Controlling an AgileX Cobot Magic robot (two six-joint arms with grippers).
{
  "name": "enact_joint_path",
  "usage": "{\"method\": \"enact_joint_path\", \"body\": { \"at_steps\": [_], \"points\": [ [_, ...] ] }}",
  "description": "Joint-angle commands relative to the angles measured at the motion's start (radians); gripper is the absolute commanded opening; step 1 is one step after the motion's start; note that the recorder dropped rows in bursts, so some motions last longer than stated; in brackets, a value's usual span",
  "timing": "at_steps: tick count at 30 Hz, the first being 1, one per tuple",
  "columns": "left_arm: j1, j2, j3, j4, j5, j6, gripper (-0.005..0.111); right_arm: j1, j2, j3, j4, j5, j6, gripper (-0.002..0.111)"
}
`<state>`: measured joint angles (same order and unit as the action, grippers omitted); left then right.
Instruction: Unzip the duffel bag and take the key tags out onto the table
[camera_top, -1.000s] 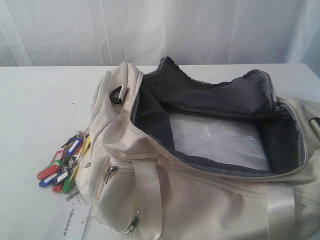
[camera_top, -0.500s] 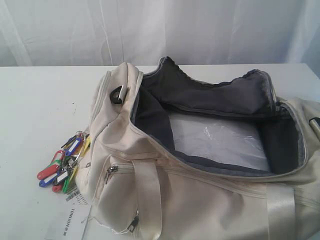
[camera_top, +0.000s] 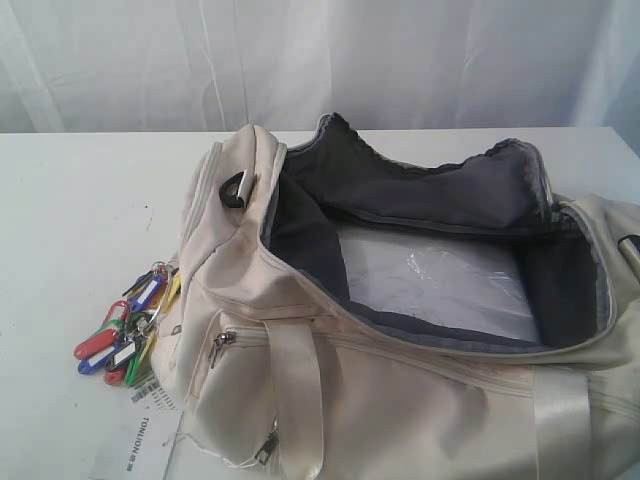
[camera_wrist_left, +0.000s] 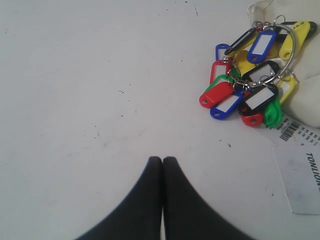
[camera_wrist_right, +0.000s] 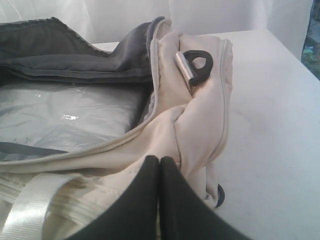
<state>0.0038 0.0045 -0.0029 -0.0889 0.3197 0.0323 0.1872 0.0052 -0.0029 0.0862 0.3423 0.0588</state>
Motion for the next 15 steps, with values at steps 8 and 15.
{"method": "enact_joint_path", "body": {
  "at_steps": [8,15],
  "points": [
    [0.005,-0.005,0.003,-0.010,0.020,-0.006,0.000,0.081,-0.005,0.003,0.012,0.000,-0.010,0.000],
    [0.005,-0.005,0.003,-0.010,0.020,-0.006,0.000,0.083,-0.005,0.003,0.012,0.000,0.004,0.000]
  ]
}}
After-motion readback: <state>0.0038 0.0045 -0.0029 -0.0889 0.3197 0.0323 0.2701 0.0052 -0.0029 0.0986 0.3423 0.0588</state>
